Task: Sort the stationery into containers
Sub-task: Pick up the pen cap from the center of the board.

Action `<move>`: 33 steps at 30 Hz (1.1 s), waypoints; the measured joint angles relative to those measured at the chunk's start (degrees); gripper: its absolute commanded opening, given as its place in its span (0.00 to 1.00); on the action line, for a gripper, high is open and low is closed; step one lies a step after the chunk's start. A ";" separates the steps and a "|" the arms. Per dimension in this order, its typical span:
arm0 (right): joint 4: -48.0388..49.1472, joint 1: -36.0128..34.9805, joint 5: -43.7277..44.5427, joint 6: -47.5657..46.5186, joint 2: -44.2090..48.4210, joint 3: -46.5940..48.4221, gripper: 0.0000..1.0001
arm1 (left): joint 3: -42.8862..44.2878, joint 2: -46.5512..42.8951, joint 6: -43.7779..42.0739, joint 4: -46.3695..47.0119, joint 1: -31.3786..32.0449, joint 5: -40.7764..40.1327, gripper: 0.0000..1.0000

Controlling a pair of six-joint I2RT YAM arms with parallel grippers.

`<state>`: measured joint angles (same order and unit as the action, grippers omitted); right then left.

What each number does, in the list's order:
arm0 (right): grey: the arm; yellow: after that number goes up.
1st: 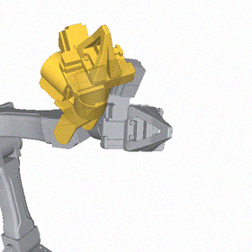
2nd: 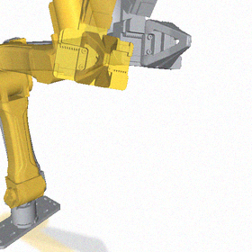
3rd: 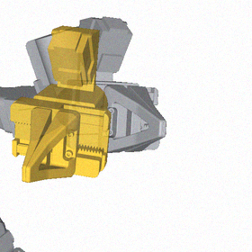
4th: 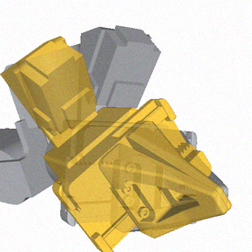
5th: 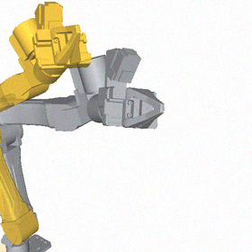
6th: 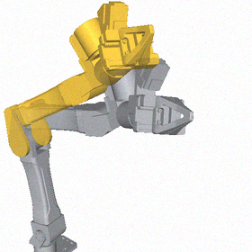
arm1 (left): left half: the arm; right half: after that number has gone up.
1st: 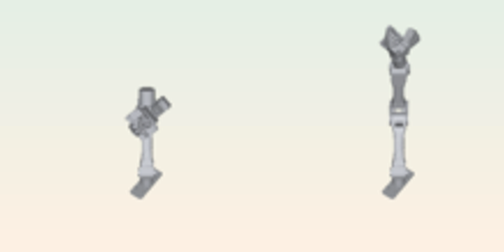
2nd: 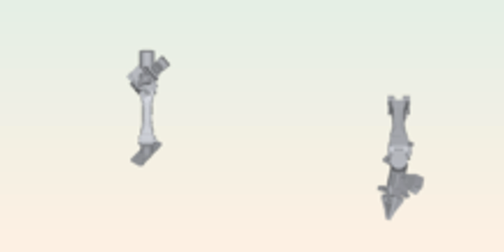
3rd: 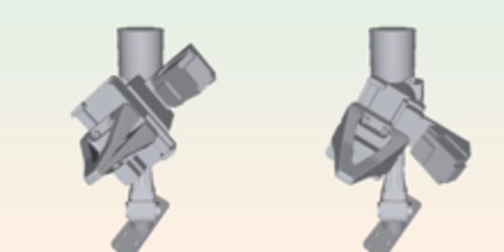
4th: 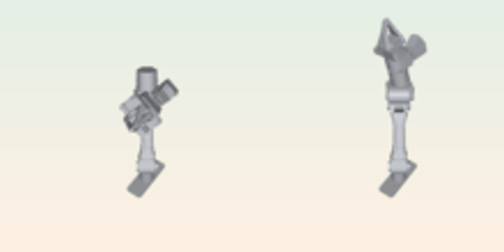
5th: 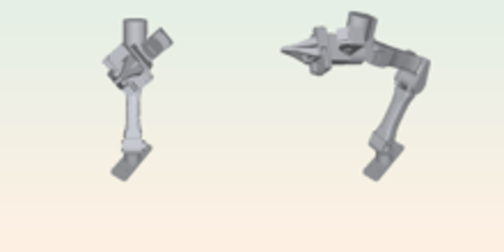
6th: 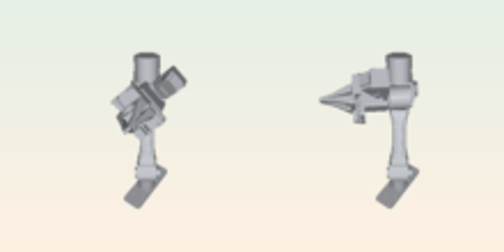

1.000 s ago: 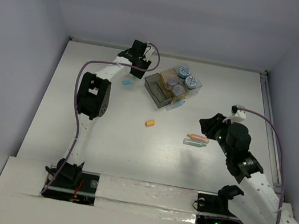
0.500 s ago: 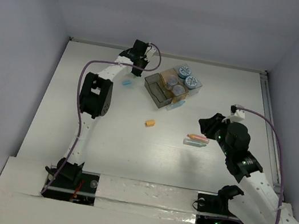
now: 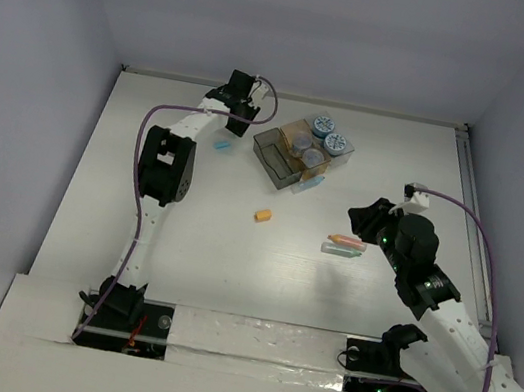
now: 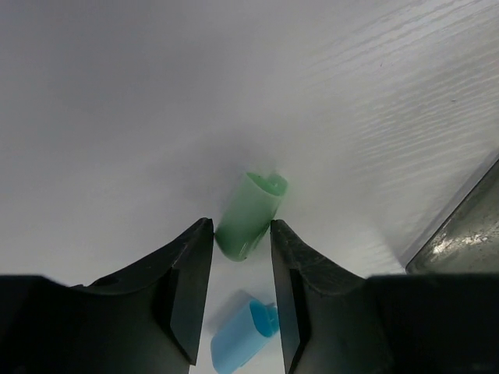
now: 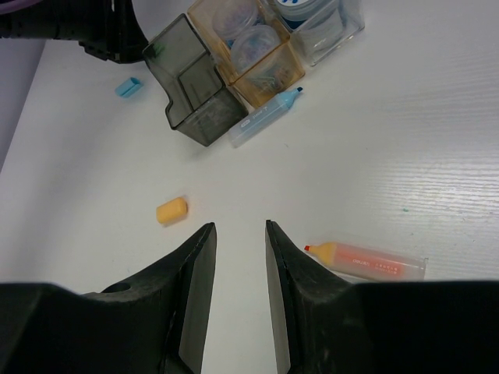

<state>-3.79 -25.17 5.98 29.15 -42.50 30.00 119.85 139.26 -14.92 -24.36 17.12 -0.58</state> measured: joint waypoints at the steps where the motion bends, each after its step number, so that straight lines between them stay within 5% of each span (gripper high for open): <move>1: 0.00 0.00 0.00 0.00 0.00 0.00 0.38 | 0.00 0.09 0.00 -0.02 -0.02 -0.04 0.33; 8: 0.00 0.00 -0.02 0.00 -0.02 0.00 0.38 | 0.17 1.11 0.02 0.11 -0.15 0.04 0.23; 12: 0.00 0.00 -0.04 0.02 -0.02 0.00 0.38 | 0.68 1.49 -0.11 0.13 -0.13 -0.07 0.00; 23: 1.70 0.00 -0.59 -0.04 -0.17 -0.09 0.38 | -1.38 -0.39 2.19 1.60 -0.11 -4.28 0.00; 27: 1.75 0.00 -0.96 -0.26 -0.31 -0.17 0.38 | -8.61 -8.90 4.70 2.21 -0.13 -4.48 0.00; 33: 1.99 0.00 -1.40 -0.42 -0.17 -0.68 0.32 | -27.28 -35.91 10.95 8.90 1.51 1.86 0.00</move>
<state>-1.80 -25.17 4.58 28.73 -42.68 29.32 92.58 103.35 -3.97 -15.46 18.63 1.28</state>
